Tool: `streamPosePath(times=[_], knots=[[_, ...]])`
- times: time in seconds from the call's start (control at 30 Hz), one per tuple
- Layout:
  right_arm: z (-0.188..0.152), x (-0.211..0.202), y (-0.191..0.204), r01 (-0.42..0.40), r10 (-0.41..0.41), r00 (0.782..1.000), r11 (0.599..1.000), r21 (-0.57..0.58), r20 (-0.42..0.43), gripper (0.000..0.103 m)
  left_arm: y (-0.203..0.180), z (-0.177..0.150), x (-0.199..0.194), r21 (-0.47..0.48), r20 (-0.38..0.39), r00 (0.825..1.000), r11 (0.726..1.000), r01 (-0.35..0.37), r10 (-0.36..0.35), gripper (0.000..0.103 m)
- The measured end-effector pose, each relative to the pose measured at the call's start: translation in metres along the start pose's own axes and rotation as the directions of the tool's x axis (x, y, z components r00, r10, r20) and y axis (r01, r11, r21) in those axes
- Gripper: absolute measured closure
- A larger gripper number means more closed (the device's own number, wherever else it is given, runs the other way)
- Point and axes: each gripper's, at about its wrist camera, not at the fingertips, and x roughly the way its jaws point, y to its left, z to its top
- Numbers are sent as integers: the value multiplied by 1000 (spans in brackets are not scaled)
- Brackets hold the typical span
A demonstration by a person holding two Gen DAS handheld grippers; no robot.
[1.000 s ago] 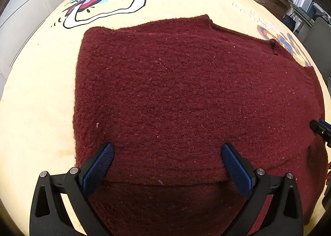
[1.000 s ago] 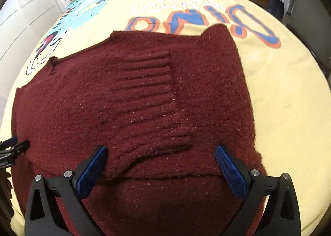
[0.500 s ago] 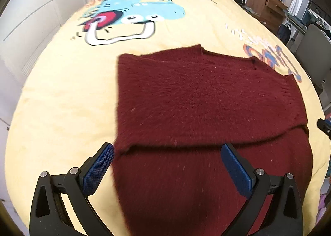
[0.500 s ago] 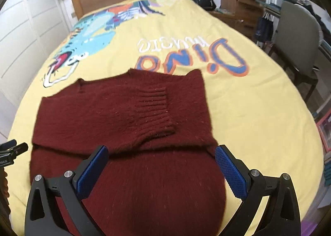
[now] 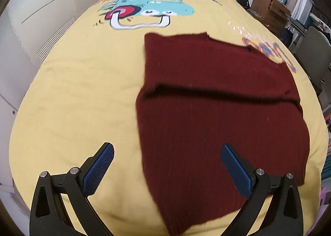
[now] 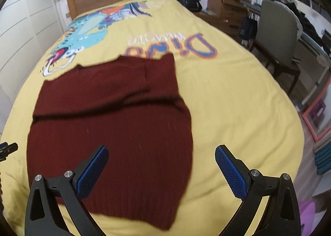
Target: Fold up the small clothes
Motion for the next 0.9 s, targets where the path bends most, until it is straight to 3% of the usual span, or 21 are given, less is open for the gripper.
streamPosePath(times=[0.33, 0.67, 0.77, 0.87, 0.9], knots=[[-54, 31, -5, -10, 11, 989, 1000, 8, -147, 1, 5, -55, 17, 4, -96, 995, 1000, -2, 3, 1], [-72, 77, 4, -91, 86, 945, 996, -1, -317, 1, 2, -83, 50, 3, -212, 976, 998, 55, -53, 2], [-74, 84, 1, -117, 117, 929, 993, 21, -351, 2, -3, -88, 60, 18, -248, 967, 997, 70, -63, 22], [-76, 88, -3, -124, 131, 918, 991, 42, -374, 26, -6, -91, 66, 23, -269, 961, 997, 75, -66, 34], [-77, 90, -4, -115, 124, 913, 992, 46, -389, 51, -6, -91, 65, 22, -266, 961, 996, 82, -73, 44]])
